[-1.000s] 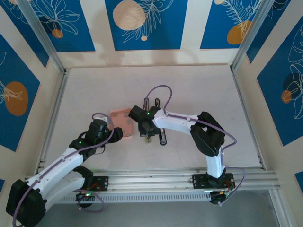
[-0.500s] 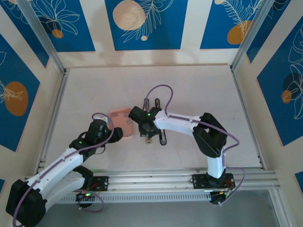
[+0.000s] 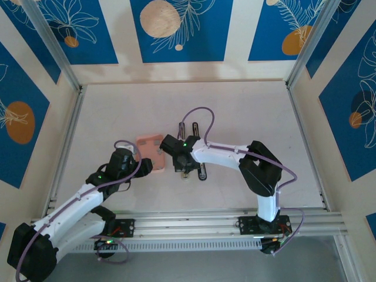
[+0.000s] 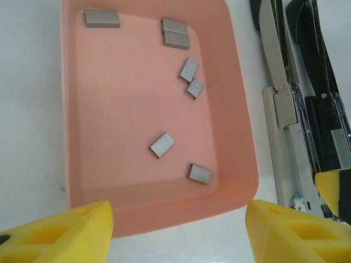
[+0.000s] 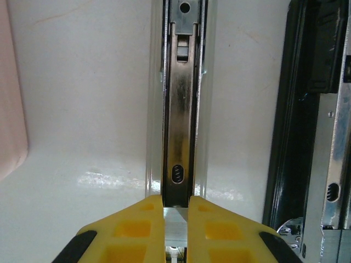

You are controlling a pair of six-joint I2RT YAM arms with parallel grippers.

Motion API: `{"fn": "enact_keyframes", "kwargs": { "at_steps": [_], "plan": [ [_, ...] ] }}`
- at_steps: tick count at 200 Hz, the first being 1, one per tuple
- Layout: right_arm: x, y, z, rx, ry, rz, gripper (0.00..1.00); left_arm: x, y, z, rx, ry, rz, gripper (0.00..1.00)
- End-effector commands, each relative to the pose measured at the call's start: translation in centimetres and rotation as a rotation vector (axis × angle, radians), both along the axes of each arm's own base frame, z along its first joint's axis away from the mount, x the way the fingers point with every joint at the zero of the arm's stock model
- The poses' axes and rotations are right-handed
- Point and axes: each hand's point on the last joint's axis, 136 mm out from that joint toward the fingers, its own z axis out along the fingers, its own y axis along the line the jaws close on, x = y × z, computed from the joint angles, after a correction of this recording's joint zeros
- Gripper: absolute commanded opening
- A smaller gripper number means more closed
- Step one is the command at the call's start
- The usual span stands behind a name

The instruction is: Load the staples into the stapler

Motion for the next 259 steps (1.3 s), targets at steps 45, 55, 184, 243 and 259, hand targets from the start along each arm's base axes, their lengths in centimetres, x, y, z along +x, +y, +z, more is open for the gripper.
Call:
{"fn": "enact_keyframes", "kwargs": {
  "at_steps": [45, 55, 184, 243, 259],
  "plan": [
    [-0.9, -0.5, 1.0, -0.007, -0.016, -0.010, 0.13, 0.7, -0.2, 1.0, -0.027, -0.025, 0.001, 0.65],
    [-1.1, -0.6, 1.1, -0.011, -0.020, -0.011, 0.13, 0.7, -0.2, 1.0, -0.028, -0.026, 0.001, 0.65],
    [-1.3, -1.0, 0.6, -0.014, -0.073, -0.031, 0.12, 0.9, -0.6, 0.9, -0.027, -0.018, -0.013, 0.65],
    [-0.6, -1.0, 0.3, -0.008, -0.076, -0.030, 0.12, 1.2, -0.8, 1.0, -0.024, -0.014, -0.019, 0.65],
    [-0.8, -1.1, 0.3, -0.010, -0.069, -0.031, 0.13, 1.1, -0.8, 1.0, -0.024, -0.013, -0.019, 0.65]
  ]
}}
